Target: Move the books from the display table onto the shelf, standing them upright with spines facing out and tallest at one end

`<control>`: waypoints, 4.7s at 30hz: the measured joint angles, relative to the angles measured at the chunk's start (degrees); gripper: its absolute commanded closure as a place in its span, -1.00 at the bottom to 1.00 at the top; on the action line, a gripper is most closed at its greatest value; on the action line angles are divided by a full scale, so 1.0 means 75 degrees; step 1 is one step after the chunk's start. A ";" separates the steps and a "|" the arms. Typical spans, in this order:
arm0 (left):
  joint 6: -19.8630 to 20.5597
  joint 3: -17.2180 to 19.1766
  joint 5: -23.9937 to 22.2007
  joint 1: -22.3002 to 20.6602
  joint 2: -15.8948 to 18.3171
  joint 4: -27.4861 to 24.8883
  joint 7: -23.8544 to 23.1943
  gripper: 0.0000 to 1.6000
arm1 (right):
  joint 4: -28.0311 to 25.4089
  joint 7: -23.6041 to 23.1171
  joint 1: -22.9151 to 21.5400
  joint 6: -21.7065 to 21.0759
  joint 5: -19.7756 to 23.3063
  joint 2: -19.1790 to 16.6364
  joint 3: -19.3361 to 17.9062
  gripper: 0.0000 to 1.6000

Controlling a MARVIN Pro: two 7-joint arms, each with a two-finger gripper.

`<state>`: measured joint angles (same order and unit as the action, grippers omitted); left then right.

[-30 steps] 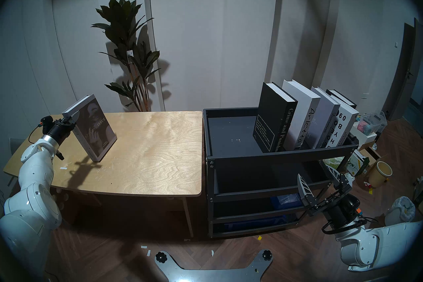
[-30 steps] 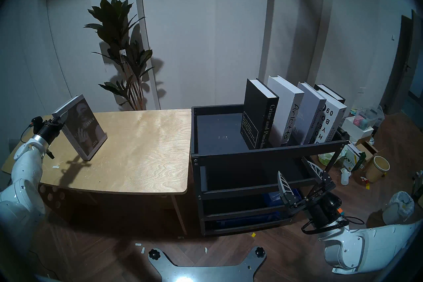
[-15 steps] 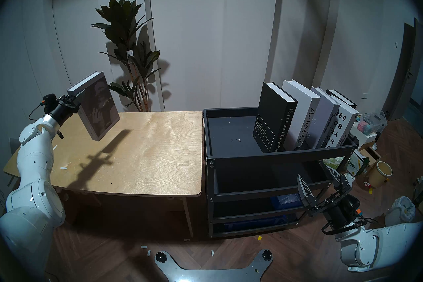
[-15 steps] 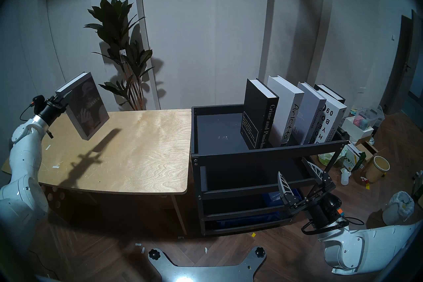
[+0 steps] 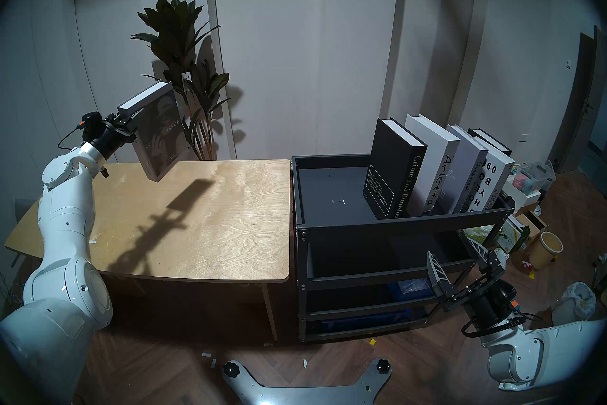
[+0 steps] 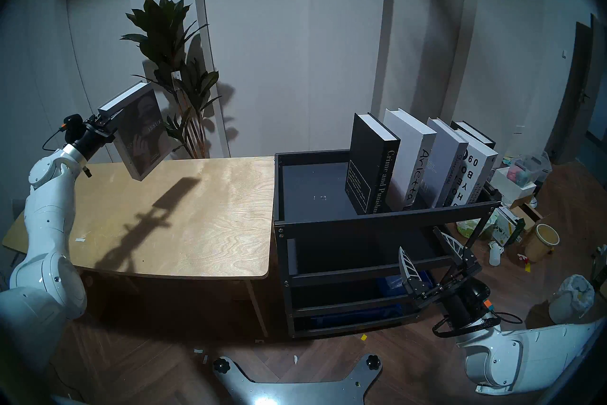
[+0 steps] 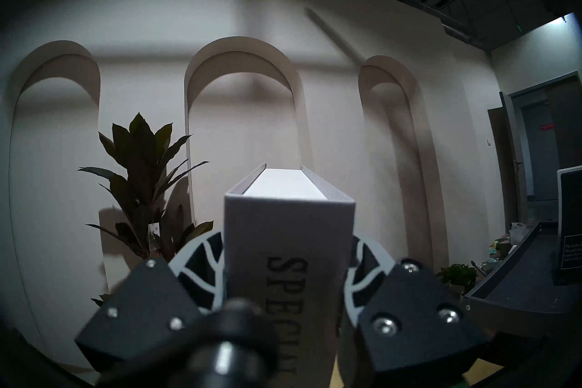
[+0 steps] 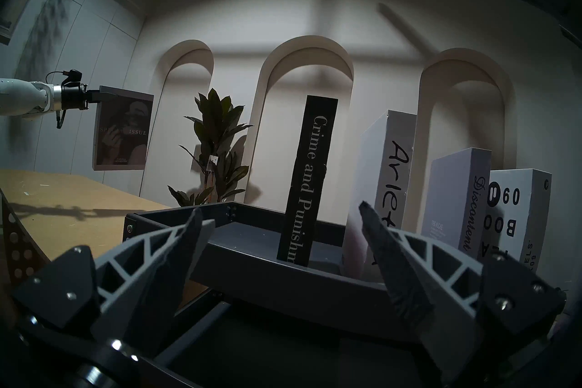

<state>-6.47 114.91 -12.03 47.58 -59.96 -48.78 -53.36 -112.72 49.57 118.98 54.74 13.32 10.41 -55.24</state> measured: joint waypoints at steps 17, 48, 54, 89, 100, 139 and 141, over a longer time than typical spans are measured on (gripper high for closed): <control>0.0926 0.0112 0.0583 0.0567 -0.0606 -0.1343 0.1619 1.00 | 0.0017 -0.0001 -0.0042 0.0000 0.0000 0.0036 -0.0001 -1.00; 0.2862 -0.0737 0.0199 0.0764 -0.2336 -0.4268 0.2405 1.00 | 0.0045 -0.0005 -0.0120 0.0001 -0.0004 0.0104 0.0010 -1.00; 0.3331 -0.1059 0.0142 0.0883 -0.2743 -0.4955 0.2629 1.00 | 0.0051 -0.0005 -0.0134 0.0001 -0.0005 0.0118 0.0011 -1.00; 0.6245 -0.2008 0.0842 0.2642 -0.4503 -0.8244 0.5108 1.00 | 0.0072 -0.0005 -0.0171 0.0001 -0.0008 0.0145 0.0016 -1.00; 0.7085 -0.2607 0.1105 0.2821 -0.5119 -0.9209 0.6031 1.00 | 0.0076 -0.0005 -0.0174 0.0001 -0.0010 0.0142 0.0017 -1.00; 0.7611 -0.5499 -0.0896 0.3350 -0.5034 -0.9900 1.1121 1.00 | 0.0049 0.0007 0.0020 0.0001 -0.0014 0.0010 -0.0058 -1.00; 0.7522 -0.5523 -0.1017 0.3344 -0.5034 -0.9885 1.1211 1.00 | 0.0048 0.0007 0.0026 0.0001 -0.0014 0.0008 -0.0065 -1.00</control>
<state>49.95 73.49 -19.65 72.66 -97.71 -122.92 30.73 -112.37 49.62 119.17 54.75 13.21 10.47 -55.72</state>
